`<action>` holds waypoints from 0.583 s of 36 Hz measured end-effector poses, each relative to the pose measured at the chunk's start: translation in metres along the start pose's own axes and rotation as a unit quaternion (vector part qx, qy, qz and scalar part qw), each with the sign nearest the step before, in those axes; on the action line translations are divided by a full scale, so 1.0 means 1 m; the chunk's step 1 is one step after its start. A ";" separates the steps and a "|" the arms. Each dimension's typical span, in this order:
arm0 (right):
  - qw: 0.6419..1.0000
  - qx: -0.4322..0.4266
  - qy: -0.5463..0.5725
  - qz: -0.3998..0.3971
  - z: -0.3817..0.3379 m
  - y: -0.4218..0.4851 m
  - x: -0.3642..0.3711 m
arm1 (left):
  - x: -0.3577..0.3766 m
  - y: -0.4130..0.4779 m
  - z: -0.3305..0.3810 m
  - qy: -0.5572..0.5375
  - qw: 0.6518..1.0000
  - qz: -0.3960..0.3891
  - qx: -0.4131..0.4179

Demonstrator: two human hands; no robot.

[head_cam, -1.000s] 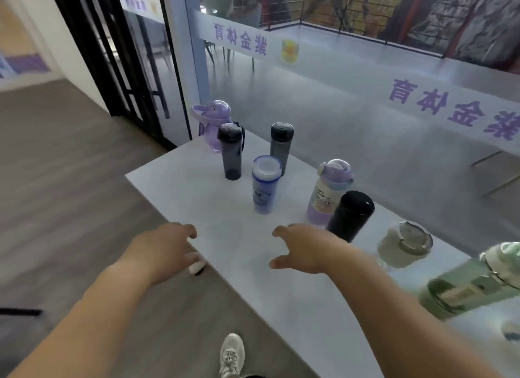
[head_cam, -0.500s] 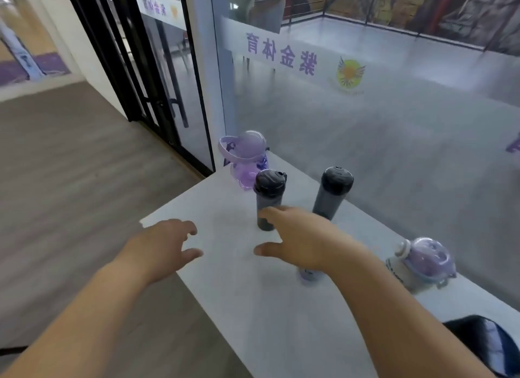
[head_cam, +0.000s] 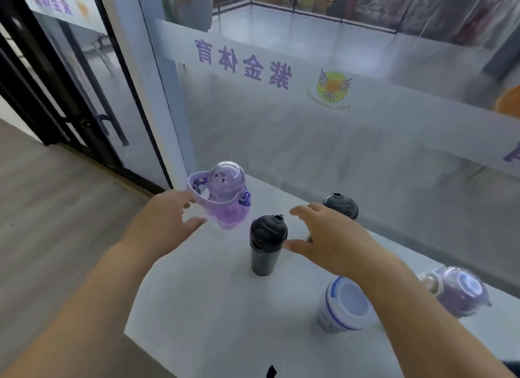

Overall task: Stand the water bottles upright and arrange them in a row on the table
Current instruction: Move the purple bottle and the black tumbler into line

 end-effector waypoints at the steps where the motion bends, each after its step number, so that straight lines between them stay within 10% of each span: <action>1: 1.000 0.013 0.006 0.005 0.000 0.006 0.000 | -0.004 0.012 0.001 -0.003 1.000 0.003 0.015; 21: 0.981 0.178 0.065 -0.041 -0.018 0.068 0.052 | 0.061 0.149 0.013 0.067 0.973 -0.193 0.110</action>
Point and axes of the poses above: each hand's wrist, its own y-axis towards the middle knuckle, its own x-axis out of the palm, z = x × y, the point moved 10 cm from there along y, towards the middle knuckle, and after that the axes turned 10 degrees about -z, right-handed, at the moved point
